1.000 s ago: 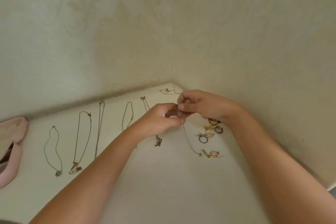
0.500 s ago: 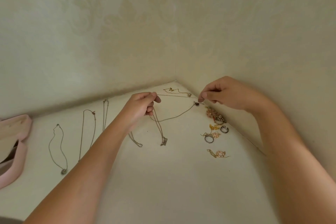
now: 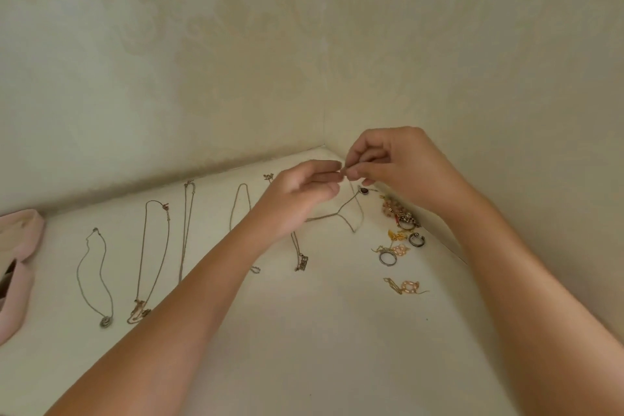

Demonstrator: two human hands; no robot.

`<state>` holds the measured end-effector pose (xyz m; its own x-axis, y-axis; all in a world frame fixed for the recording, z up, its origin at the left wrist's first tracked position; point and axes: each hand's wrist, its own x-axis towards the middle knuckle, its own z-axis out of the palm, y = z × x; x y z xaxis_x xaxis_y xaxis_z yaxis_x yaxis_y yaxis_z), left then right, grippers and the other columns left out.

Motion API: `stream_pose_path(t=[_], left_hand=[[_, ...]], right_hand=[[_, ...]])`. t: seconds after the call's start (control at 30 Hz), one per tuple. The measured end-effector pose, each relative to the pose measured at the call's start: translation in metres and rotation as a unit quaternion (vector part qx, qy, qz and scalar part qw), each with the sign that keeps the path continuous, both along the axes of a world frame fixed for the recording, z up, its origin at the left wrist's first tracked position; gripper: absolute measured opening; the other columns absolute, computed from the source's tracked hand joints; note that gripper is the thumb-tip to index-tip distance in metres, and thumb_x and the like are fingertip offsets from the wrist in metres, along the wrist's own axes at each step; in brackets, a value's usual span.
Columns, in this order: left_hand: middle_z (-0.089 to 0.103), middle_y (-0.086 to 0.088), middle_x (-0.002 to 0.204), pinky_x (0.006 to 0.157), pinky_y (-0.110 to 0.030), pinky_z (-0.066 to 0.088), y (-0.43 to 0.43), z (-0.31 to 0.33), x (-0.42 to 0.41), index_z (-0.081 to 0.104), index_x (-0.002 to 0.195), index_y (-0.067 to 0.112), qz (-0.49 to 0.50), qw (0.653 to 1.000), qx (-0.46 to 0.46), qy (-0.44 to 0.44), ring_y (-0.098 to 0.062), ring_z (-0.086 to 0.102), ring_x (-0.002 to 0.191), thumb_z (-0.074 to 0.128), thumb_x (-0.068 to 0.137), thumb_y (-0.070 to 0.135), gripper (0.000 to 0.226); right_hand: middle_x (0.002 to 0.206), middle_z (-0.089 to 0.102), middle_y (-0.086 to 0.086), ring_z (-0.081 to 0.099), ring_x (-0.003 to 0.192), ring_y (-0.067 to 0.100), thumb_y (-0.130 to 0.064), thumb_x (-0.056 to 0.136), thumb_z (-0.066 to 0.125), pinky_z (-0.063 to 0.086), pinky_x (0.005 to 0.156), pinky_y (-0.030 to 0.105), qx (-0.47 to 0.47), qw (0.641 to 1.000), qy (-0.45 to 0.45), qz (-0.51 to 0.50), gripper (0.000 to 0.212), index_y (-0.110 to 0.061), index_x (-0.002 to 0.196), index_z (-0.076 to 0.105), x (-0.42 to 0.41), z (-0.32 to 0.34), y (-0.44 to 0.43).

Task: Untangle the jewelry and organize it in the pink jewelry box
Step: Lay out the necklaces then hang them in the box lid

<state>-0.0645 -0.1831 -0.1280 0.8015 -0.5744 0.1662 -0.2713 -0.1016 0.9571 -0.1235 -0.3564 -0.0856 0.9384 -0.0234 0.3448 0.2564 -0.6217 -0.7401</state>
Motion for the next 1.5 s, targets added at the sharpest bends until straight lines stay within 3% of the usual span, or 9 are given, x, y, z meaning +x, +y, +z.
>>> stream_pose_path(t=[0.1,0.17,0.27,0.47,0.6,0.77,1.03,1.33,1.5], left_hand=[[0.072,0.007,0.084,0.095,-0.026,0.046,-0.009,-0.004,-0.006,0.061,0.110,0.022,-0.042,0.998,-0.018,0.037,-0.009,0.065,0.097,0.056,0.087,0.021,0.024],[0.051,0.005,0.062,0.070,-0.023,0.050,-0.010,-0.002,-0.006,0.061,0.098,0.012,-0.034,0.993,-0.060,0.092,-0.011,0.053,0.065,0.048,0.094,0.008,0.015],[0.027,0.005,0.059,0.042,-0.017,0.024,-0.008,0.004,-0.001,0.056,0.081,0.011,0.029,0.989,-0.048,0.137,-0.008,0.026,0.047,0.042,0.096,0.006,0.021],[0.031,0.006,0.058,0.039,-0.016,0.025,0.005,-0.001,0.011,0.057,0.074,0.011,0.090,0.991,0.037,0.097,-0.005,0.030,0.041,0.049,0.098,0.025,0.029],[0.024,0.008,0.051,0.034,-0.015,0.015,0.017,0.007,0.020,0.049,0.071,0.013,0.080,0.969,-0.080,0.220,-0.005,0.021,0.039,0.046,0.099,0.023,0.030],[0.024,0.011,0.045,0.031,-0.014,0.011,0.032,0.007,0.035,0.050,0.072,0.015,0.098,0.937,-0.177,0.286,-0.002,0.020,0.035,0.046,0.099,0.025,0.029],[0.026,0.014,0.043,0.031,-0.014,0.016,0.041,0.001,0.043,0.055,0.076,0.017,0.107,0.943,-0.192,0.251,-0.002,0.021,0.033,0.051,0.097,0.030,0.025],[0.026,0.014,0.044,0.033,-0.014,0.018,0.040,0.003,0.039,0.059,0.080,0.016,0.080,0.951,-0.192,0.227,-0.002,0.021,0.036,0.054,0.095,0.030,0.020],[0.036,0.008,0.047,0.038,-0.014,0.027,0.037,0.005,0.036,0.053,0.075,0.014,0.035,0.927,-0.256,0.270,-0.004,0.032,0.039,0.047,0.097,0.022,0.024]], right_hand=[[0.072,0.072,-0.001,0.067,0.066,0.012,-0.006,0.078,0.073,0.055,0.069,0.029,-0.016,1.000,-0.014,0.015,0.010,-0.016,0.081,0.072,0.002,-0.001,0.006],[0.075,0.073,-0.001,0.067,0.067,0.009,-0.007,0.079,0.072,0.054,0.067,0.022,-0.032,0.999,-0.026,0.019,0.010,-0.013,0.086,0.071,0.004,-0.004,0.010],[0.078,0.073,-0.003,0.064,0.065,-0.003,-0.008,0.080,0.072,0.046,0.060,0.010,-0.066,0.997,-0.041,0.023,0.011,-0.011,0.089,0.065,0.009,-0.006,0.017],[0.086,0.071,0.002,0.060,0.067,0.001,-0.009,0.085,0.066,0.043,0.063,0.009,-0.172,0.984,-0.022,-0.029,0.013,-0.012,0.096,0.071,0.030,-0.019,0.016],[0.120,0.063,0.011,0.061,0.105,0.024,-0.004,0.094,0.048,0.046,0.090,0.027,-0.318,0.931,0.118,-0.133,0.031,-0.007,0.122,0.062,0.053,-0.040,-0.004],[0.065,0.035,-0.003,0.037,0.061,0.016,0.007,0.087,0.038,0.023,0.044,0.014,-0.420,0.866,0.219,-0.162,0.033,-0.014,0.062,0.036,0.063,-0.061,-0.006],[0.106,0.068,0.014,0.065,0.095,0.027,-0.006,0.089,0.056,0.050,0.079,0.031,-0.354,0.887,0.217,-0.201,0.021,0.000,0.107,0.067,0.082,-0.061,-0.011],[0.107,0.059,0.015,0.052,0.086,0.023,-0.003,0.094,0.039,0.040,0.072,0.029,-0.383,0.896,0.183,-0.128,0.018,-0.002,0.106,0.052,0.067,-0.062,-0.010],[0.083,0.056,-0.001,0.051,0.074,0.017,-0.004,0.096,0.034,0.041,0.063,0.029,-0.182,0.977,0.020,-0.108,0.013,-0.010,0.095,0.045,0.035,-0.012,0.003]])
